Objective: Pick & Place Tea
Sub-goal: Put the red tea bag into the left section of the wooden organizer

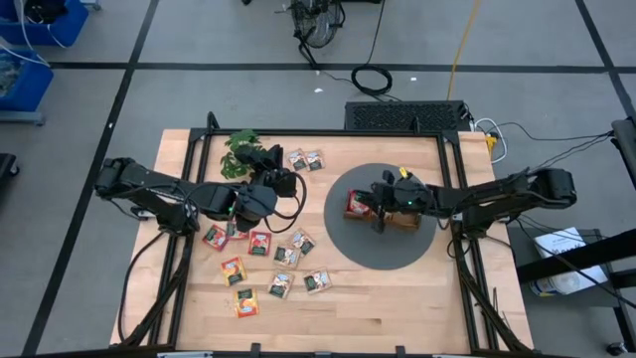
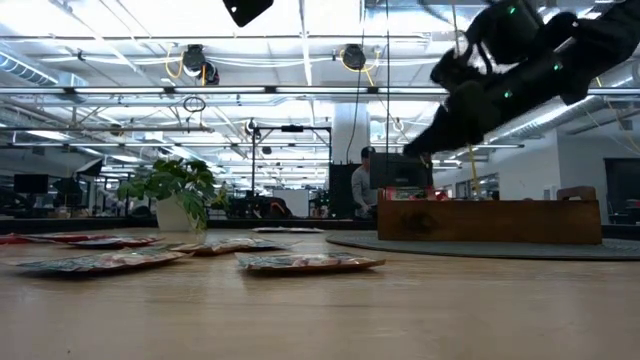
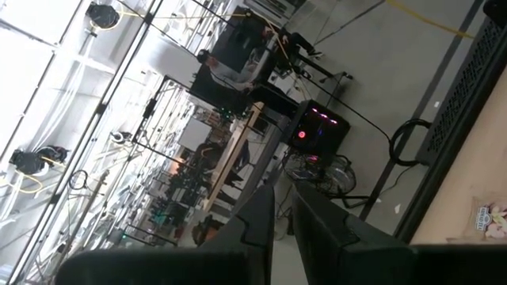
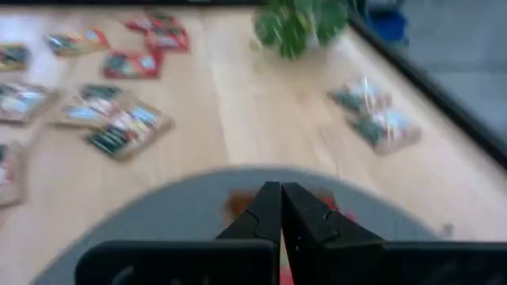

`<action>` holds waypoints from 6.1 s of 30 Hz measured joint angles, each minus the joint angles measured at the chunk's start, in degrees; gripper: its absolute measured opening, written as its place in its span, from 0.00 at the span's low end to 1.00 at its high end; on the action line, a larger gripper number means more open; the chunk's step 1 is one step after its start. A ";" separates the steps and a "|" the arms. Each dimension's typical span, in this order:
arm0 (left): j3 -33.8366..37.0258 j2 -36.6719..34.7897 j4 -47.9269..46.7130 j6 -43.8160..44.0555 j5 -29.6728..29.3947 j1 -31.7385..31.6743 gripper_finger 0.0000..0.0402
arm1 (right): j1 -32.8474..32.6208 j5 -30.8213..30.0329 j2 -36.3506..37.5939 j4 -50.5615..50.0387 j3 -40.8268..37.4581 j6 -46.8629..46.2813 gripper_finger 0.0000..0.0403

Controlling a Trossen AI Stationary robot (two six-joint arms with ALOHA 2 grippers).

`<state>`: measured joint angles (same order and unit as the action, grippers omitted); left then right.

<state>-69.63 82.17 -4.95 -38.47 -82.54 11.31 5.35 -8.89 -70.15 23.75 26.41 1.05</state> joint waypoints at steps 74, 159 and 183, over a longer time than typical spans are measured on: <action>28.96 -2.10 -21.16 105.23 80.18 4.59 0.74 | -2.34 -1.90 23.64 25.26 -23.30 1.19 0.59; 25.68 5.90 -14.92 99.26 85.48 5.49 0.74 | -2.33 -1.81 23.65 24.65 -23.30 1.13 0.59; 25.29 10.11 -16.14 100.46 87.11 5.46 0.74 | -2.34 -1.81 23.65 24.41 -23.30 1.21 0.59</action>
<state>-44.34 92.29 -21.09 61.99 4.57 16.78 3.01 -10.70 -46.50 48.16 3.11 2.26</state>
